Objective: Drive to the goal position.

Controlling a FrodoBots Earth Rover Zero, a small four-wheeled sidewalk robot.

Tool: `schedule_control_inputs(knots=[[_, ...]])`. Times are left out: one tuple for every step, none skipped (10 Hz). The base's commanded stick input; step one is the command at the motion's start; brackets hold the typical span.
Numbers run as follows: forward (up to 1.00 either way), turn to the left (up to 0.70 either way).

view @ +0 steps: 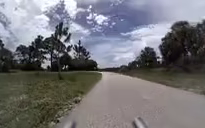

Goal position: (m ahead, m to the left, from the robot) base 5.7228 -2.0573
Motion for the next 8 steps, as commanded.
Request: schedule_control_inputs(knots=[[0.85,0.00],[0.85,0.00],[0.85,0.00],[0.85,0.00],[0.85,0.00],[0.85,0.00],[0.85,-0.01],[0.85,-0.30]])
